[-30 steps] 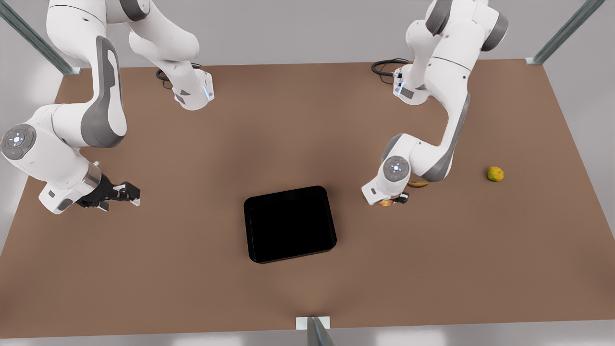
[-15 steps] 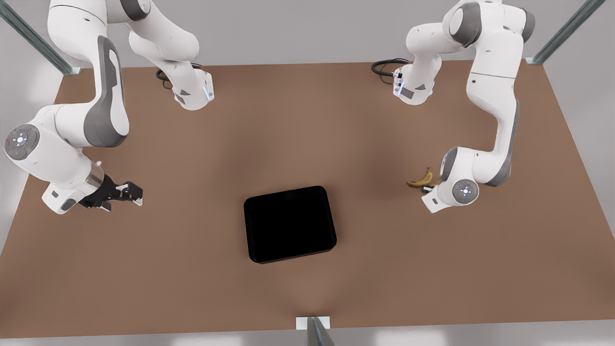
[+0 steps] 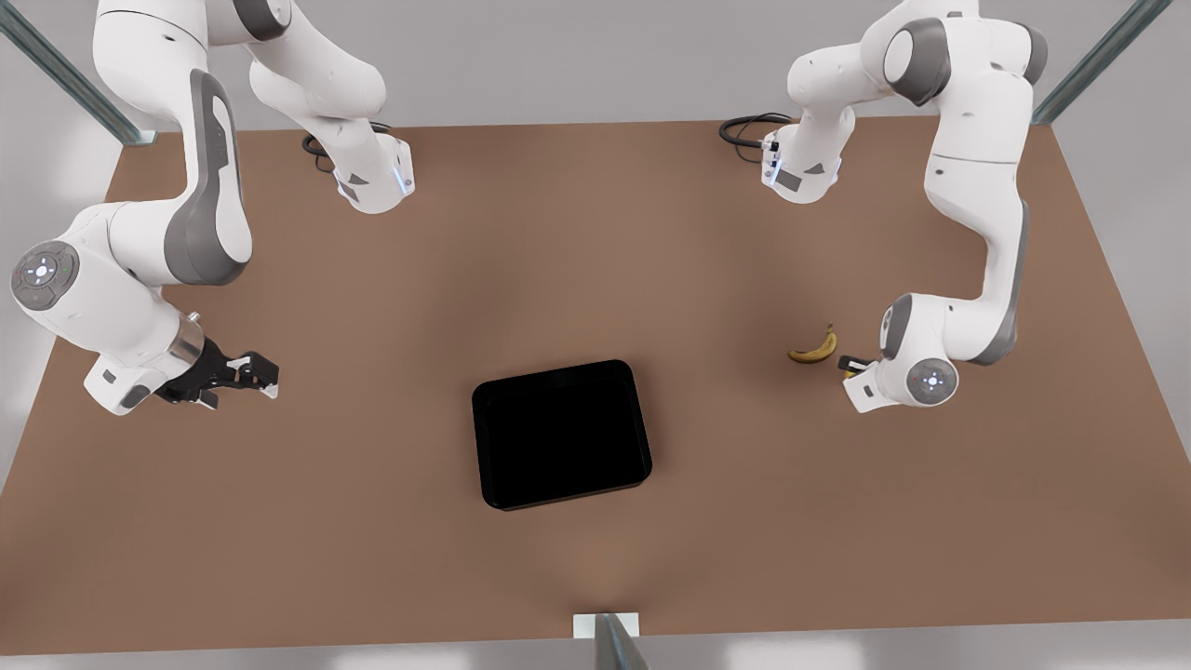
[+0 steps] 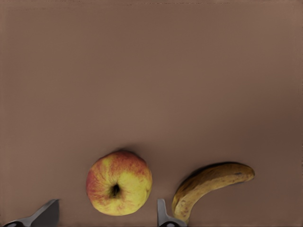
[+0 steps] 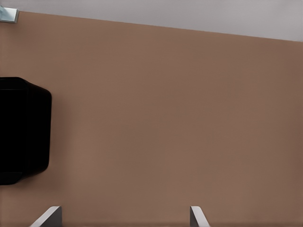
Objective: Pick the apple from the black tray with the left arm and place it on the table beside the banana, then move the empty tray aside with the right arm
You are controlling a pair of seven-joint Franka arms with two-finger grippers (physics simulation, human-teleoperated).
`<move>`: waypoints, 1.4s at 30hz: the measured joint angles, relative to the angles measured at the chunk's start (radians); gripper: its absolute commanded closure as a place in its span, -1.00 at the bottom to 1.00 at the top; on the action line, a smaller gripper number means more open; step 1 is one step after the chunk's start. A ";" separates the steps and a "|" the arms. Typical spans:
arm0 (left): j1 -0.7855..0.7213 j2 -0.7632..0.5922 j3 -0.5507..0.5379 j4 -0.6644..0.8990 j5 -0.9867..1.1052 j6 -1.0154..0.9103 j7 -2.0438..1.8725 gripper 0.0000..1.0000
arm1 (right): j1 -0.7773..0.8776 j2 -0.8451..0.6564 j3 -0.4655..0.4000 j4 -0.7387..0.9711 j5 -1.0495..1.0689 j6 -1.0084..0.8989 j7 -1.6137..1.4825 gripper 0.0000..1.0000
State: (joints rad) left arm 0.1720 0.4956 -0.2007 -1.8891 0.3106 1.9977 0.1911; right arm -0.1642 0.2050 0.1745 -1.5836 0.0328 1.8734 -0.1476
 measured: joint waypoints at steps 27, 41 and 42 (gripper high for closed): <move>-0.315 -0.325 0.217 0.400 -0.357 -0.505 -0.212 -1.00 | 0.371 0.585 0.099 0.295 -0.272 0.168 0.302 -1.00; -0.319 -0.320 0.213 0.404 -0.389 -0.501 -0.347 -1.00 | 0.365 0.633 0.117 0.165 -0.267 0.276 0.423 -0.42; -0.319 -0.320 0.213 0.404 -0.389 -0.501 -0.353 -1.00 | 0.365 0.637 0.116 0.166 -0.265 0.280 0.427 0.00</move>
State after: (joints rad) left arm -0.1473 0.1759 0.0124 -1.4854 -0.0785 1.4972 -0.1624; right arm 0.2010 0.8416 0.2910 -1.4178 -0.2326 2.1534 0.2791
